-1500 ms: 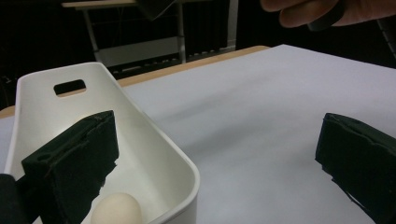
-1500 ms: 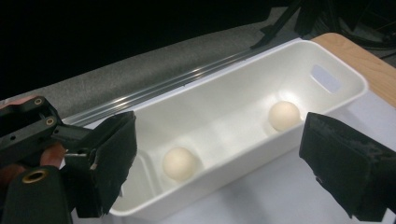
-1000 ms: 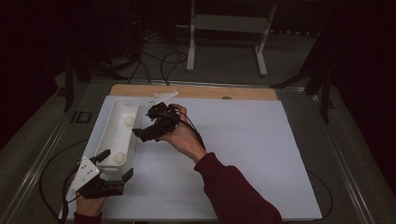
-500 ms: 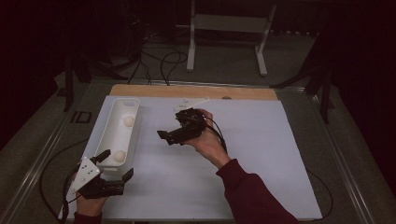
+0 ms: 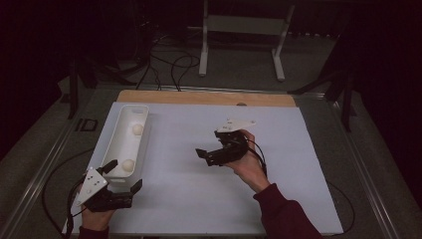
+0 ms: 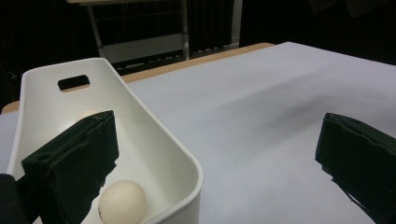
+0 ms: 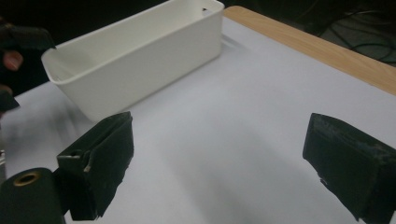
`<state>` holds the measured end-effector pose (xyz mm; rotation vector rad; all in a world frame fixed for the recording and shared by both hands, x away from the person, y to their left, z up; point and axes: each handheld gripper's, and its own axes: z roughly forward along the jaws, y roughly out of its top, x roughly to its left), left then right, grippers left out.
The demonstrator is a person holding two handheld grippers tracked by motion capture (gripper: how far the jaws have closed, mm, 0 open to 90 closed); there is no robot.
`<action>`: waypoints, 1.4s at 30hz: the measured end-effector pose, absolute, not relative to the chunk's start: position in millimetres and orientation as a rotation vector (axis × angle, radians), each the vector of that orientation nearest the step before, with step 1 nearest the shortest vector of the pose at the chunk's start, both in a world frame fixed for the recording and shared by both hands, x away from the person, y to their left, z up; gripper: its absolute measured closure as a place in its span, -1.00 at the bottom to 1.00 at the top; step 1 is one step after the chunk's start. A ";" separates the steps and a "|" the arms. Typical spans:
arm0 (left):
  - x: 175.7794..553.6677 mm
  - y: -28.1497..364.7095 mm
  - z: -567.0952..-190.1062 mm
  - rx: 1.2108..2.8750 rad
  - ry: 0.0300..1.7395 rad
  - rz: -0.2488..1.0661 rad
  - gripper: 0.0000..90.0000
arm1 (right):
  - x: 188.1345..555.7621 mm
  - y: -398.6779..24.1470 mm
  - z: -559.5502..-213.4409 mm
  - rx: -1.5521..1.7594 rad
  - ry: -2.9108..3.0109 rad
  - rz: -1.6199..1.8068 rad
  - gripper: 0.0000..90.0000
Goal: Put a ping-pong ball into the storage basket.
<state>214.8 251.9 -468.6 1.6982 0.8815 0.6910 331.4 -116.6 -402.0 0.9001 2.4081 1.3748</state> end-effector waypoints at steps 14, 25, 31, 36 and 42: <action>217.4 250.5 -470.7 1.715 0.896 0.680 -1.00 | 312.2 -172.1 -419.6 1.012 2.310 1.390 -0.81; 220.0 253.6 -470.9 1.702 0.910 0.677 -1.00 | 298.1 -211.0 -436.5 1.059 2.220 1.326 -0.81; 222.6 254.1 -471.6 1.697 0.919 0.676 -1.00 | 289.3 -236.6 -446.5 1.102 2.164 1.324 -0.81; 225.8 254.6 -471.4 1.689 0.927 0.680 -1.00 | 279.4 -257.7 -455.0 1.148 2.096 1.372 -0.81; 229.7 254.1 -471.8 1.693 0.934 0.685 -1.00 | 266.9 -271.2 -467.1 1.150 2.051 1.369 -0.77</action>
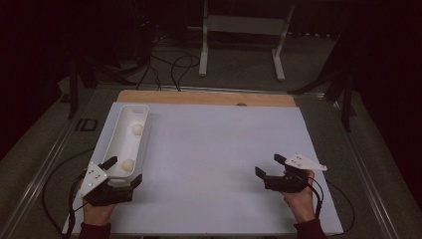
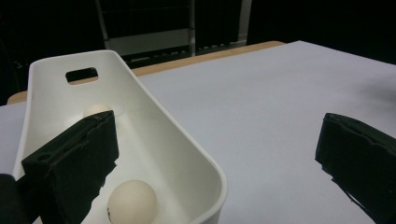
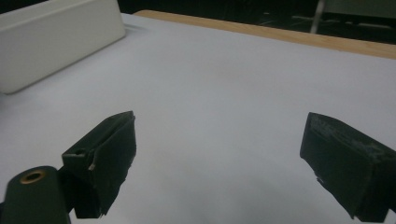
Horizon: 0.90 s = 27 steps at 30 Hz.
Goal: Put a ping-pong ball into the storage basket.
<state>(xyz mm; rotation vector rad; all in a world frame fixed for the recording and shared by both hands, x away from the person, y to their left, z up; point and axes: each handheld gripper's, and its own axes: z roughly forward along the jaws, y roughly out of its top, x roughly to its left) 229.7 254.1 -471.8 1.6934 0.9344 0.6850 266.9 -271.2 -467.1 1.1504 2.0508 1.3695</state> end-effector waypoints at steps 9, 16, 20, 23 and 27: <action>233.2 255.8 -473.1 1.691 0.945 0.689 -1.00 | 253.6 -282.3 -471.3 1.143 1.997 1.448 -0.80; 233.8 256.8 -473.6 1.695 0.949 0.686 -1.00 | 246.4 -283.6 -473.1 1.076 1.964 1.445 -0.81; 233.7 255.8 -473.5 1.702 0.945 0.687 -1.00 | 243.7 -285.6 -474.6 1.067 1.957 1.438 -0.81; 232.8 253.9 -473.6 1.711 0.939 0.687 -1.00 | 241.8 -287.7 -475.0 1.070 1.941 1.440 -0.81; 232.8 252.8 -473.9 1.712 0.940 0.684 -1.00 | 241.1 -290.0 -475.1 1.079 1.930 1.447 -0.81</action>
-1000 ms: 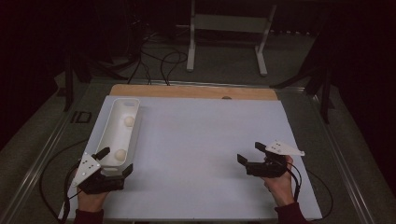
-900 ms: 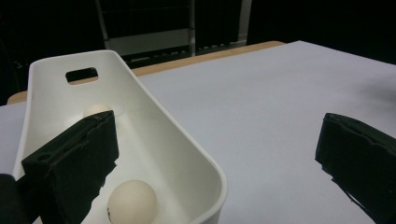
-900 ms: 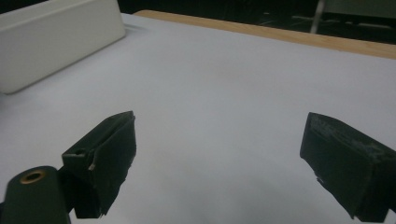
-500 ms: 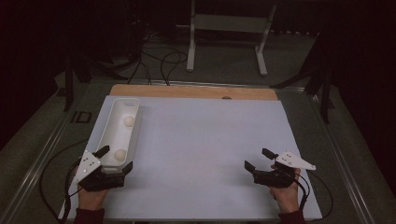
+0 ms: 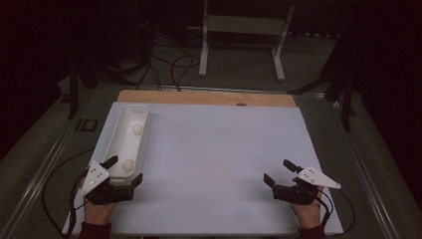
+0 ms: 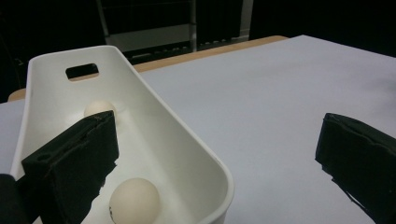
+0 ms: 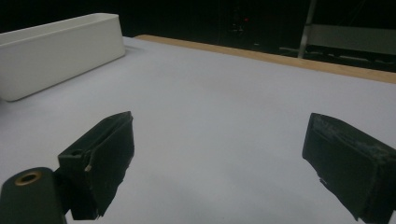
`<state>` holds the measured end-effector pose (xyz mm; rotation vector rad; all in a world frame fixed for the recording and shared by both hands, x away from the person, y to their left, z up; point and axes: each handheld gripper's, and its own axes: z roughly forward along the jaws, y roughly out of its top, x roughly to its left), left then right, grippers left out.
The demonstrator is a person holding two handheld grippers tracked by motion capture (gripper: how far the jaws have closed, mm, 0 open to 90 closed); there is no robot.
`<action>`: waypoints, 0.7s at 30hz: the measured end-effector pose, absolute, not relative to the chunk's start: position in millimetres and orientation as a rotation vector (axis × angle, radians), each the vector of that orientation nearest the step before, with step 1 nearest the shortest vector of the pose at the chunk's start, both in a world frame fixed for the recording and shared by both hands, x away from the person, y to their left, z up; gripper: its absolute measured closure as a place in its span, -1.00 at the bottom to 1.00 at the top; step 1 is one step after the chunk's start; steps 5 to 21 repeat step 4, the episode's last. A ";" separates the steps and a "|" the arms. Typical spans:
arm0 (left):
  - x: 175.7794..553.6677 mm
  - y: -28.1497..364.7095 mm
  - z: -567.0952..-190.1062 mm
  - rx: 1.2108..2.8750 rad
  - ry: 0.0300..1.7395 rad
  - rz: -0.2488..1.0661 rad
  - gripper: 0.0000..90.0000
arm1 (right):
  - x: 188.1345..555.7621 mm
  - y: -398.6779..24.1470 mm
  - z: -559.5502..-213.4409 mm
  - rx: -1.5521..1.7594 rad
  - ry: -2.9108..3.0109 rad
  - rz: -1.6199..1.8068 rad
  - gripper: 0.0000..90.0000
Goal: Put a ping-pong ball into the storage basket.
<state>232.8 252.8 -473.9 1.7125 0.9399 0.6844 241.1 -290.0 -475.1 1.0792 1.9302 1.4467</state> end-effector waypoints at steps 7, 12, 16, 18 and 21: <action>232.6 252.5 -474.3 1.715 0.943 0.685 -1.00 | 241.1 -289.5 -476.8 1.078 1.937 1.445 -0.81; 232.6 252.5 -474.3 1.715 0.943 0.685 -1.00 | 241.1 -289.5 -476.8 1.078 1.937 1.445 -0.81; 232.6 252.5 -474.3 1.715 0.943 0.685 -1.00 | 241.1 -289.5 -476.8 1.078 1.937 1.445 -0.81; 232.6 252.5 -474.3 1.715 0.943 0.685 -1.00 | 241.1 -289.5 -476.8 1.078 1.937 1.445 -0.81; 232.6 252.5 -474.3 1.715 0.943 0.685 -1.00 | 241.1 -289.5 -476.8 1.078 1.937 1.445 -0.81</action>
